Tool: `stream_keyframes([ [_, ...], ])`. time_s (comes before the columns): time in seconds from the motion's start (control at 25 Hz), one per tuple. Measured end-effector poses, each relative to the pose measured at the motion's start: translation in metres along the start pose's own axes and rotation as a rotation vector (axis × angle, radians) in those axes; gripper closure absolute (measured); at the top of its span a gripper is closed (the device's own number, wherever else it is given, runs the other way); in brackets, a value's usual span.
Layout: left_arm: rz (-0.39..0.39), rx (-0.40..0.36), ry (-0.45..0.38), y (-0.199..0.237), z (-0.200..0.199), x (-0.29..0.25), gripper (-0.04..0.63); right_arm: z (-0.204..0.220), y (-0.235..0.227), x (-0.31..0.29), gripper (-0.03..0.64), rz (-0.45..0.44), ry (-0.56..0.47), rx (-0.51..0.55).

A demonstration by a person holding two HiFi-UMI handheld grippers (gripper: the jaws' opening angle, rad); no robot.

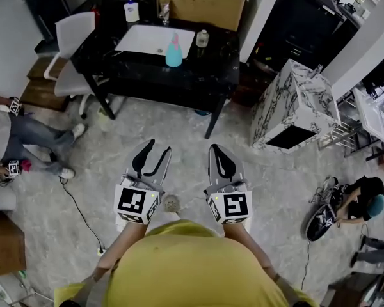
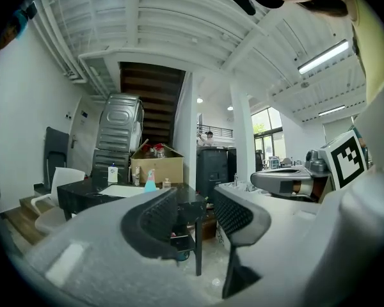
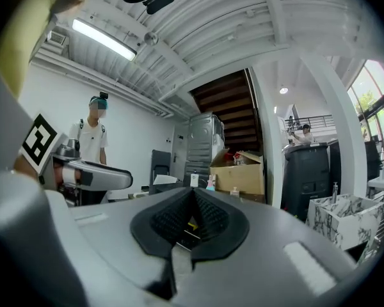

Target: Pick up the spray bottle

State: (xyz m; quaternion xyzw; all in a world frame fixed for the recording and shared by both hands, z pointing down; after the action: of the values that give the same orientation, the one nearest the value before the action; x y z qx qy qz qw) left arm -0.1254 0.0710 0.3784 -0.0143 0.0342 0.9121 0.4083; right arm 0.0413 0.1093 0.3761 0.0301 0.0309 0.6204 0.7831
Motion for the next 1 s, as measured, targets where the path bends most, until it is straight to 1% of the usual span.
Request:
stream_keyframes([
  [0.2, 0.029, 0.012, -0.006, 0.027, 0.001, -0.036, 0.414, 0.003, -0.007, -0.04, 0.615, 0.018, 0.017, 0.011],
  [0.4, 0.037, 0.028, -0.007, 0.046, 0.001, -0.061, 0.405, 0.003, -0.013, -0.069, 0.615, 0.016, 0.026, 0.028],
  [0.56, 0.035, 0.037, -0.004, 0.057, 0.006, -0.083, 0.405, 0.012, -0.024, -0.094, 0.615, 0.009, 0.036, 0.013],
  [0.84, 0.02, 0.036, -0.012, 0.085, 0.012, -0.144, 0.403, 0.025, -0.057, -0.16, 0.615, -0.034, 0.015, 0.012],
  [1.0, 0.017, 0.021, -0.036, 0.104, 0.001, -0.196, 0.405, 0.024, -0.091, -0.215, 0.615, -0.063, 0.005, 0.026],
])
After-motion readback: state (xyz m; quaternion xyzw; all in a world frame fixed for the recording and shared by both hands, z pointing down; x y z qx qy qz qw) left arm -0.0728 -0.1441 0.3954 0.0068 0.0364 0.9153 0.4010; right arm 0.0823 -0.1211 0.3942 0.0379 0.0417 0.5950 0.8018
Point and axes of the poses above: the fingertips, and each gripper's own axes: x backward along the fingers, y to its left, z out of its underside, the point moved 4 cm from there along x, backward along the fingers, and after that the axes turned 1 degree about z, right-handed, at the moved point
